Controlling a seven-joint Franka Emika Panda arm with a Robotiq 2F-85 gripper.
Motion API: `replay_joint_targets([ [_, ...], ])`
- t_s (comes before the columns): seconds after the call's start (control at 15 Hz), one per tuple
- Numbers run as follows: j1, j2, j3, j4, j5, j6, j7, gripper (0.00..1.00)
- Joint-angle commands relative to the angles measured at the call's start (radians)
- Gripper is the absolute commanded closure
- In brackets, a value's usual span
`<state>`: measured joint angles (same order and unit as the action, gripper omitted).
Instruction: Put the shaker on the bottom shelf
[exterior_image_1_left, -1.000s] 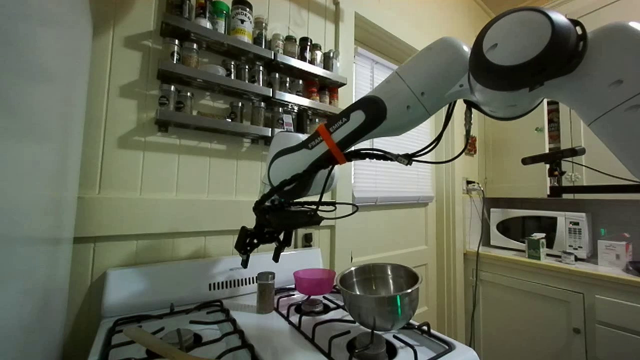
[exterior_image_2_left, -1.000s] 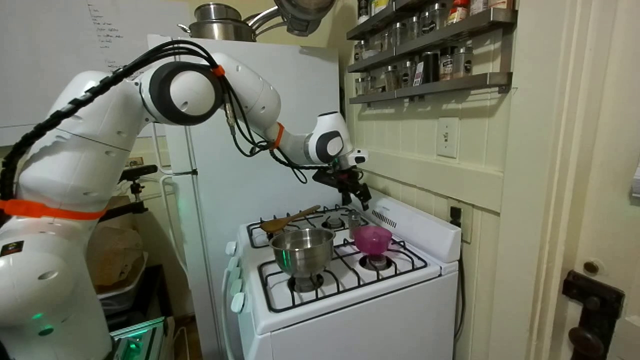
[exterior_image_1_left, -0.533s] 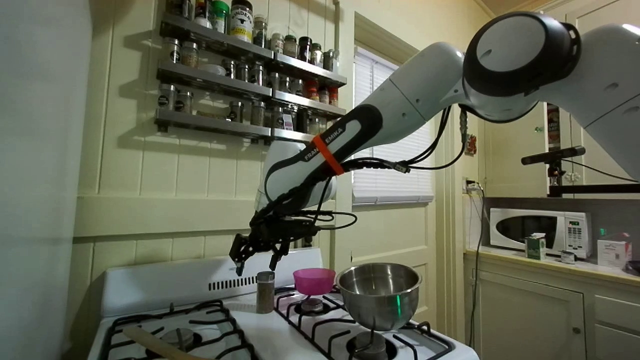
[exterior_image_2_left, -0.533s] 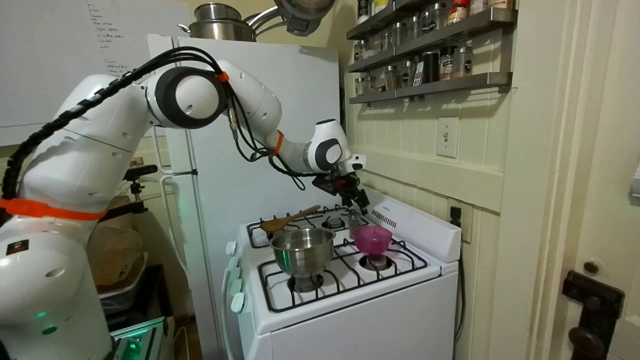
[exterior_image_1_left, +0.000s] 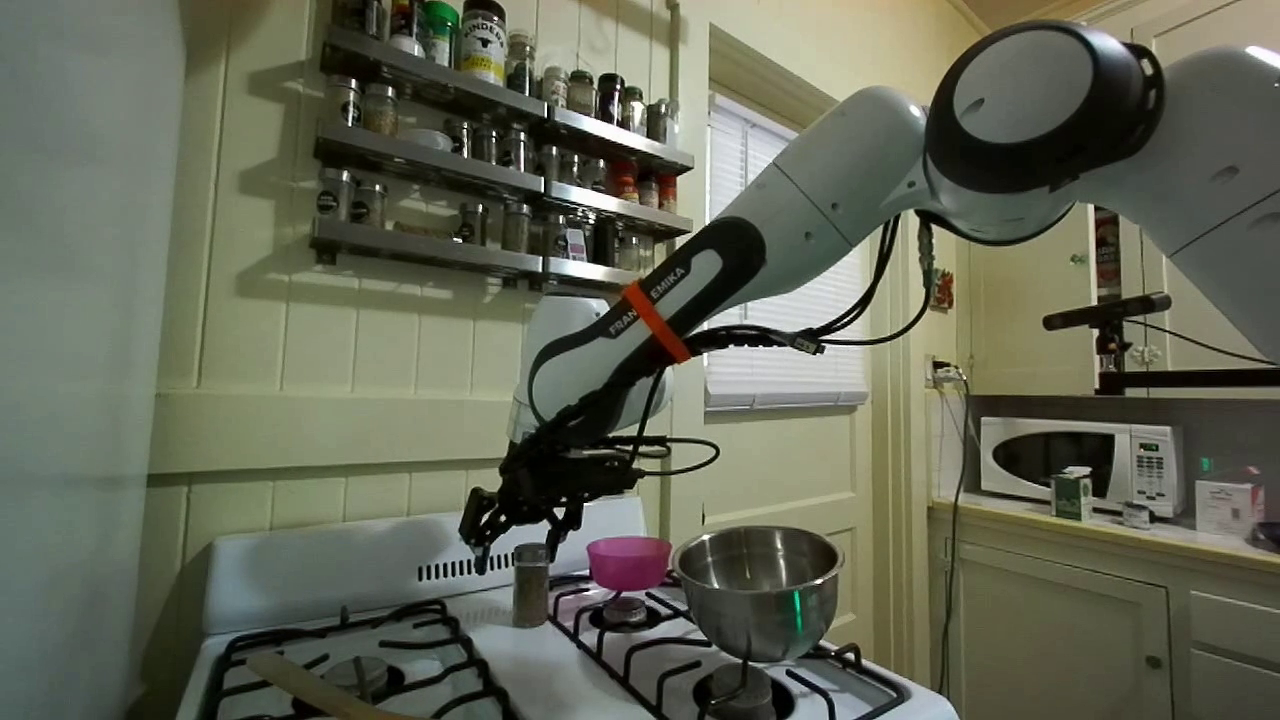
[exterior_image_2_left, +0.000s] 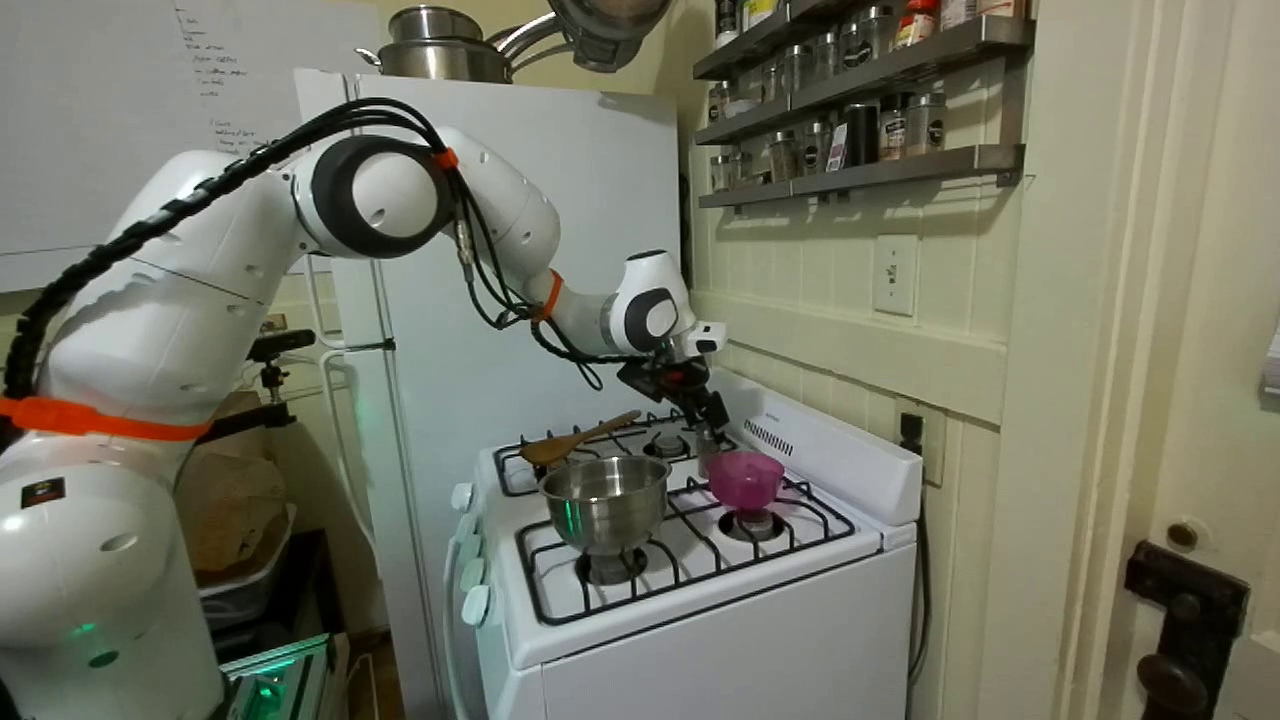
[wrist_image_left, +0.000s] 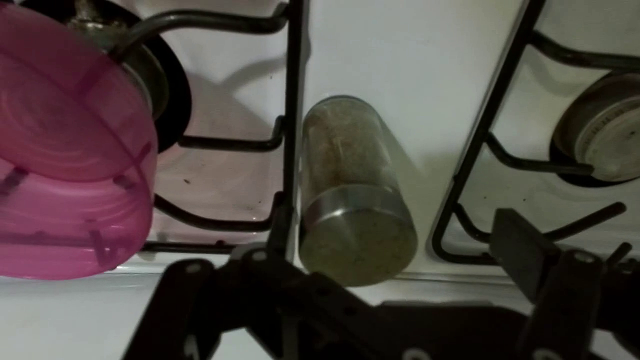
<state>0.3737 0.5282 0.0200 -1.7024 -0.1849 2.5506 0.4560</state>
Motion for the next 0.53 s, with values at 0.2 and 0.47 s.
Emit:
replay_joint_targets([
  [0.2,0.026,-0.012,-0.03,-0.042,-0.014,-0.005,0.067,0.0],
  [0.47,0.05,-0.023,-0.057,-0.06,-0.041,-0.014,0.107,0.0],
])
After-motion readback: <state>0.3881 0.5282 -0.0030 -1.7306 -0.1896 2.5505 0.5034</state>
